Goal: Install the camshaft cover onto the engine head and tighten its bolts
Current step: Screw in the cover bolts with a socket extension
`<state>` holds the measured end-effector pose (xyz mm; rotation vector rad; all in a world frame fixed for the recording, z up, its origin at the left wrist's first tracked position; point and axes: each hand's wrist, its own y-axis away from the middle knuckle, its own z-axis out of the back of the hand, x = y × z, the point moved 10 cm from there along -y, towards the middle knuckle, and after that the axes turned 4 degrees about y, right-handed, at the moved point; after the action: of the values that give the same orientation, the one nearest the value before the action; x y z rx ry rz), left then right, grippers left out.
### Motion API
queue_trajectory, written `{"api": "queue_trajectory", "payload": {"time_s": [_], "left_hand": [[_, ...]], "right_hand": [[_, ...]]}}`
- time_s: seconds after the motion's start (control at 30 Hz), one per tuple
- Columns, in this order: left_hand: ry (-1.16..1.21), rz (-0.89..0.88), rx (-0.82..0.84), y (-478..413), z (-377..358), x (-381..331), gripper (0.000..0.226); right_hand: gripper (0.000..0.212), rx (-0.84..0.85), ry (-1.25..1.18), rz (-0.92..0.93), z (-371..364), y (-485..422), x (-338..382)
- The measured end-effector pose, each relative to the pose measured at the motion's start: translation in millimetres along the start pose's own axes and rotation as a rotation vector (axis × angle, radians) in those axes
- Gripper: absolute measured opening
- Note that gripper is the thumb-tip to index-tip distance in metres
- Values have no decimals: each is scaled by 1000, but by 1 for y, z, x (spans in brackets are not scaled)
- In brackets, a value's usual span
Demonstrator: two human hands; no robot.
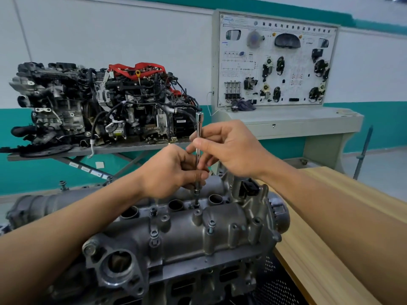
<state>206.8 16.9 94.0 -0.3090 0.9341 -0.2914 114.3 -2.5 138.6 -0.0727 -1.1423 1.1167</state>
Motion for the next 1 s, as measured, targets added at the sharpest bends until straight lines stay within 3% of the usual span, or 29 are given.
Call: {"api": "queue_trajectory", "payload": {"time_s": [0.2,0.43,0.53,0.77,0.83,1.0], "left_hand": [[-51,-31,55,5,-4,0,10],[-14,-84,-94,11,8,-7,38],[-29,-66,-105,8,8,-6,33],[-15,-39,8,6,0,-4,12],[-18,-36,44,6,-4,-5,11],[-27,-34,36,10,-9,-7,10]], "right_hand": [[17,-281,76,73,6,5,8],[18,-550,152,37,15,22,4],[13,-483,188,24,13,17,7],[11,19,80,-51,-2,0,6],[11,11,64,-53,-2,4,3],[15,-236,57,-20,7,11,2]]}}
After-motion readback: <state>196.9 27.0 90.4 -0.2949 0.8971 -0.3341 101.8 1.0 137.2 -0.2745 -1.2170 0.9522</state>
